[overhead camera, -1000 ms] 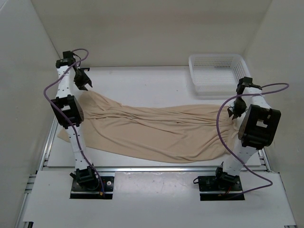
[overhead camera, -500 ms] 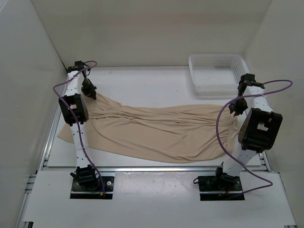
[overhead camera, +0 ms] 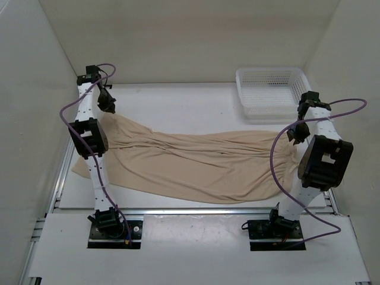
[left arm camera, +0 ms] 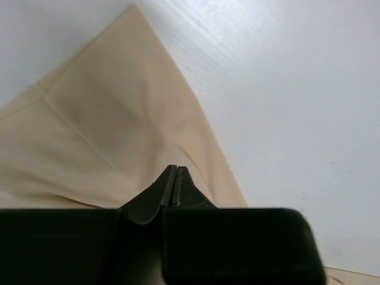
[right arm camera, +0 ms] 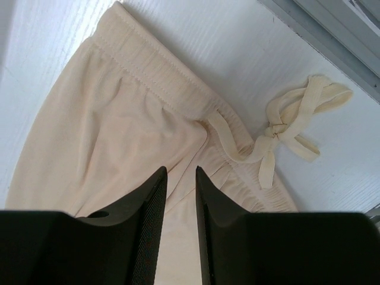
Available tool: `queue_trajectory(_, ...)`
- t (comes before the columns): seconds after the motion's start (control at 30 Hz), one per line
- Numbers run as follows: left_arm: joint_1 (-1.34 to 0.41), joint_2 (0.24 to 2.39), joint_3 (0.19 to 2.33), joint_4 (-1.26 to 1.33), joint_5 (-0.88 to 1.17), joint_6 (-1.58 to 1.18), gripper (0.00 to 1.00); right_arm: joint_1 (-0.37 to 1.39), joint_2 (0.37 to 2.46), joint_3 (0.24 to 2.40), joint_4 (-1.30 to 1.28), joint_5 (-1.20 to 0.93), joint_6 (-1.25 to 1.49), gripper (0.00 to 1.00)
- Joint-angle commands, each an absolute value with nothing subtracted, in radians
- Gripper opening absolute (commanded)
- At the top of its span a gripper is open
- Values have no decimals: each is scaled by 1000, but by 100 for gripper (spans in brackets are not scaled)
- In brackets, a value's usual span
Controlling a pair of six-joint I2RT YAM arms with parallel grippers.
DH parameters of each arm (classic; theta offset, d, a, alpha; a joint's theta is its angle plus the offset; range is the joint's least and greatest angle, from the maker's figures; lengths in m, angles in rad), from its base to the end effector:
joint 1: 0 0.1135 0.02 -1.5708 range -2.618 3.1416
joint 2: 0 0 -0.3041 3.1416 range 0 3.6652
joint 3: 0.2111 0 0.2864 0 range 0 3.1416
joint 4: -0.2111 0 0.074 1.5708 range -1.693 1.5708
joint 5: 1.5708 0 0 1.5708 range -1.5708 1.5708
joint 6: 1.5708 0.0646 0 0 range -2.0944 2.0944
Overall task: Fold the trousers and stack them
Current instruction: Flatten the trousers out
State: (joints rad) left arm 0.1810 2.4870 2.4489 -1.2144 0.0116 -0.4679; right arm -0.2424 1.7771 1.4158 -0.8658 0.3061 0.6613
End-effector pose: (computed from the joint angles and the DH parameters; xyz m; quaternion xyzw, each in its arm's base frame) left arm 0.5773 0.1049 0.2163 -0.3139 0.9361 -0.0283 0.1560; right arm 0.3945 -0.1176 0.2406 0.4486 0.8646 -0.1118 0.1965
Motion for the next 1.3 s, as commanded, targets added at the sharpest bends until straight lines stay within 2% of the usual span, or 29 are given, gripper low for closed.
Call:
queue_trajectory(0.0, 195, 2378, 2508, -1172, 37, -482, 10, -245, 1756, 1482, -881, 324, 649, 31)
queue_trajectory(0.17, 195, 2402, 2533, -1151, 80, -509, 10, -245, 1802, 1522, -881, 289, 658, 31)
queue_trajectory(0.3, 195, 2414, 2508, -1137, 91, -509, 10, -245, 1871, 1566, -871, 265, 649, 40)
queue_trajectory(0.43, 195, 2433, 2471, -1146, 67, -489, 10, -245, 1937, 1603, -871, 246, 640, 41)
queue_trajectory(0.47, 195, 2433, 2461, -1146, 55, -476, 24, -245, 1951, 1617, -871, 235, 640, 41)
queue_trajectory(0.6, 186, 2486, 2465, -1170, 46, -465, 64, -245, 2022, 1640, -862, 224, 630, 41)
queue_trajectory(0.67, 186, 2509, 2476, -1170, 46, -465, 69, -245, 2042, 1669, -862, 224, 630, 41)
queue_trajectory(1.2, 166, 2611, 2503, -1170, 6, -492, 72, -245, 2226, 1813, -853, 183, 669, 41)
queue_trajectory(1.23, 166, 2621, 2503, -1170, 6, -492, 71, -245, 2226, 1813, -853, 183, 679, 41)
queue_trajectory(1.27, 166, 2622, 2494, -1170, 6, -492, 62, -245, 2239, 1813, -853, 183, 680, 41)
